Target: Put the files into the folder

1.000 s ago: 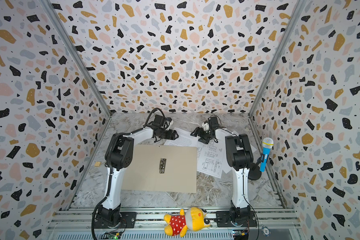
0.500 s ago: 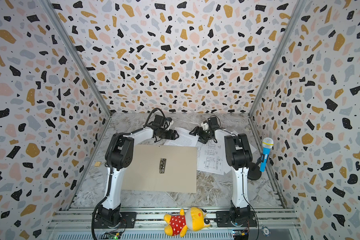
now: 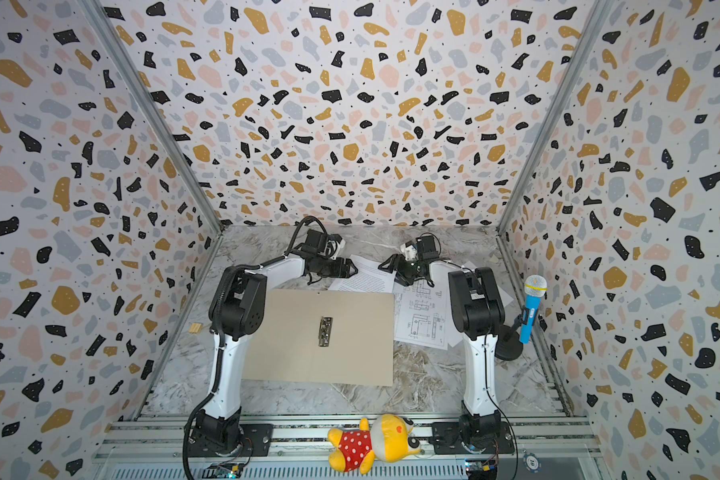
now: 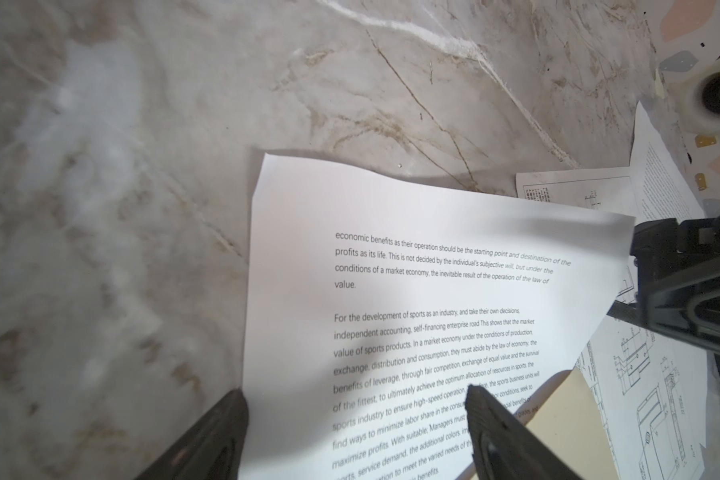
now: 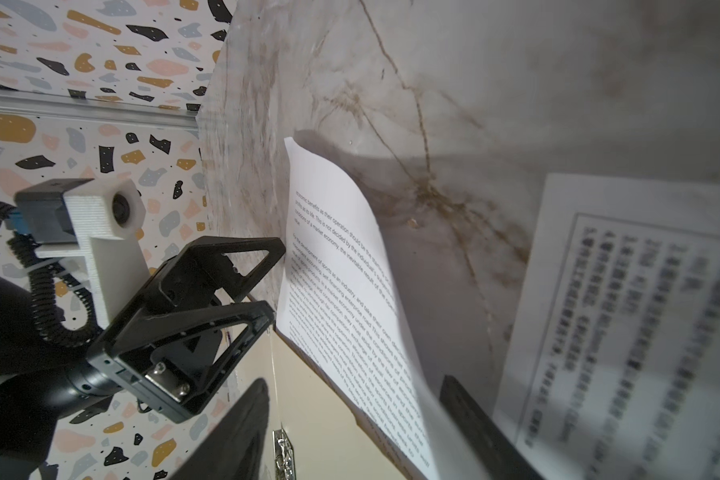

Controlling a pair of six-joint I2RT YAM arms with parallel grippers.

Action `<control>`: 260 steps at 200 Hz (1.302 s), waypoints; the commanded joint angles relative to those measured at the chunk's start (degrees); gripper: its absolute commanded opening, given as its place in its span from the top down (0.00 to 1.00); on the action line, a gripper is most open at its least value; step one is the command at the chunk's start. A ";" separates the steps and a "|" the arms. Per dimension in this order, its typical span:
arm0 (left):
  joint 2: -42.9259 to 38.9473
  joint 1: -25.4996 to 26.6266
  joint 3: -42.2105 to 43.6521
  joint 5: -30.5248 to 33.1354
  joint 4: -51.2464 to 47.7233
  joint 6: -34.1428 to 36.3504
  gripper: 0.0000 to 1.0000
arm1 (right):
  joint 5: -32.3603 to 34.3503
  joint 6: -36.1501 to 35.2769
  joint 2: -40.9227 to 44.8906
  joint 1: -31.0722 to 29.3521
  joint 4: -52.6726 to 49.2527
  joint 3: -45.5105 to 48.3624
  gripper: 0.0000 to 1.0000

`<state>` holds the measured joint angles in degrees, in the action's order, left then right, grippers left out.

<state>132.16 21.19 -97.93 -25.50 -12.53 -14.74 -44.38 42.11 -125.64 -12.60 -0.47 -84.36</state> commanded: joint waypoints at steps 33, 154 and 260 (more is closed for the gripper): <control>0.13 -1.15 2.39 -2.47 0.69 -4.07 0.15 | 2.99 -9.47 -1.11 -0.15 -5.44 -3.16 0.78; -15.99 -8.82 11.57 -0.61 6.21 -12.34 0.14 | 6.06 -14.89 3.61 -0.10 -7.19 -17.46 1.00; -39.76 -20.12 35.15 2.43 4.60 -11.55 0.11 | -4.67 -0.67 0.88 -11.10 -8.81 -49.76 1.00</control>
<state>97.51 2.35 -66.65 -23.22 -9.39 -26.37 -43.18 33.23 -126.65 -20.45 -13.61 -132.38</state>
